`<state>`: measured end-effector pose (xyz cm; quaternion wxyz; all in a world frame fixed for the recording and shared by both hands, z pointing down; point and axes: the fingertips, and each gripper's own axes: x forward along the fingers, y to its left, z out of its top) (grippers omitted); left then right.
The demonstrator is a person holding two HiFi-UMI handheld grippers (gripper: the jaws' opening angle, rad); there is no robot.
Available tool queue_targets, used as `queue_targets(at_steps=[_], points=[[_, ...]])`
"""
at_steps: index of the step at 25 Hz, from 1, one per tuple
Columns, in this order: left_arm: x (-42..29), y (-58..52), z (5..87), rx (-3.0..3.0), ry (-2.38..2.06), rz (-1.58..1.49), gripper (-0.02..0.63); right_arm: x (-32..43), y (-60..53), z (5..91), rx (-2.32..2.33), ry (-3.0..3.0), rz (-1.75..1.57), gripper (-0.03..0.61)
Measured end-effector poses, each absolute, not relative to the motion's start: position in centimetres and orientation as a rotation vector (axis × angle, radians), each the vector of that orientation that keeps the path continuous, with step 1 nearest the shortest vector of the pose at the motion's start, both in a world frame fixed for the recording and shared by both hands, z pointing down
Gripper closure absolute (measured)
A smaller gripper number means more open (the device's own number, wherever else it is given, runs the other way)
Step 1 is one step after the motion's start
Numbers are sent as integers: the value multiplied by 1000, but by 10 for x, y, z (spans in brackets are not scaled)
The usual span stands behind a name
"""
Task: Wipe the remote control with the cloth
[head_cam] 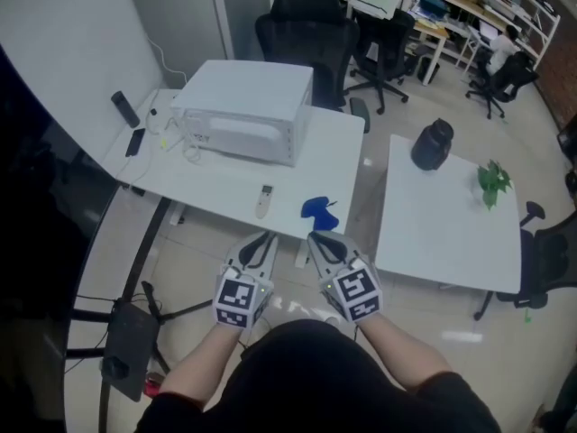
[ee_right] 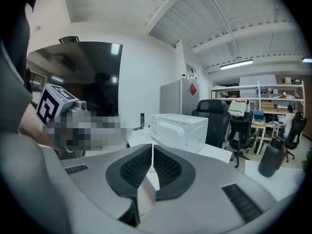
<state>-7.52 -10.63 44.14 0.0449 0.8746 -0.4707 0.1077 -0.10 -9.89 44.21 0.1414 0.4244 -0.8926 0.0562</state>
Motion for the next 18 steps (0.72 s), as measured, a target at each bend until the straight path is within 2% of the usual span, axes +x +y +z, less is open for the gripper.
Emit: queue_targets(at_steps=[3,18], points=[[-70,-96,435,2706,-1439,342,612,-5,-87,443,1198,-2580,175,568],[-58,-81,440,2736,-1406,387,614,-12,-78,438,1181,-2588,168,569]])
